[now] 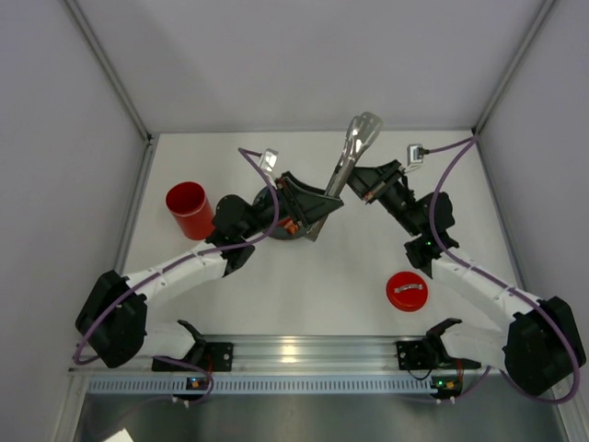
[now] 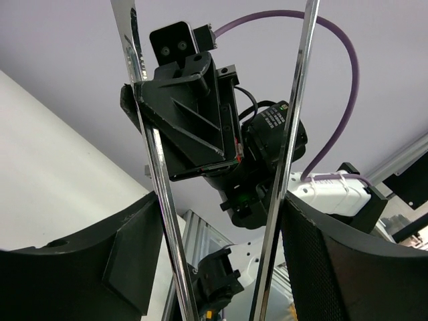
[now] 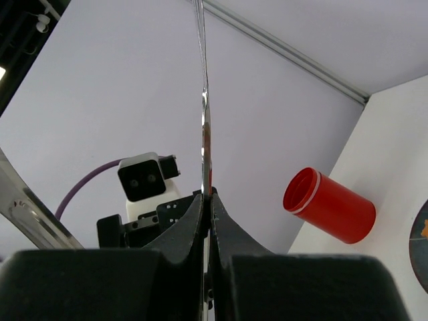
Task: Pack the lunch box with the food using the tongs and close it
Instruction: Pick up the clamp at the center of the board.
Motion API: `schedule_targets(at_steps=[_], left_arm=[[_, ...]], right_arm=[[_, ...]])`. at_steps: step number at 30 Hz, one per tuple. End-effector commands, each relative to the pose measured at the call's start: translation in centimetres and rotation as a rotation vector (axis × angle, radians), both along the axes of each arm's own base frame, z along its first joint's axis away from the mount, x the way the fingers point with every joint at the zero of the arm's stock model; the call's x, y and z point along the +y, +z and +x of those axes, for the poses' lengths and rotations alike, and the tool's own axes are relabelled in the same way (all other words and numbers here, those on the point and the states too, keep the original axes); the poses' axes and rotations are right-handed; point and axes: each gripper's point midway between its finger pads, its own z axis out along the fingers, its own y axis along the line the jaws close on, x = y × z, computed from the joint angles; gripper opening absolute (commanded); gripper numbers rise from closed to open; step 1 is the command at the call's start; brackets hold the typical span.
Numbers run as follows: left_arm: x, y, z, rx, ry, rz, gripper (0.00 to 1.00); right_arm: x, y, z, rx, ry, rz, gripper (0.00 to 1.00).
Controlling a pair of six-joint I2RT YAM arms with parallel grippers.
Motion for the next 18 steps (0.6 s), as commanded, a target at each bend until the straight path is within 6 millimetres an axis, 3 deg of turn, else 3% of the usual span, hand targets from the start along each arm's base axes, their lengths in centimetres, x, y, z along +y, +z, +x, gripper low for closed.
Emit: schedule_targets(at_steps=[1, 6, 11, 18], left_arm=[[0.95, 3.34, -0.75, -0.100, 0.024, -0.065, 0.70], [1.01, 3.25, -0.72, -0.096, 0.028, -0.064, 0.67], [1.10, 3.39, -0.69, -0.095, 0.033, -0.069, 0.55], [1.23, 3.65, -0.69, -0.092, 0.038, -0.077, 0.50]], right_arm=[[0.26, 1.17, -0.31, -0.029, -0.017, -0.033, 0.00], [0.39, 1.25, -0.20, -0.026, -0.010, -0.015, 0.00], [0.37, 1.37, -0.09, -0.033, -0.004, 0.020, 0.00], [0.09, 1.74, -0.63, -0.074, 0.014, 0.095, 0.00]])
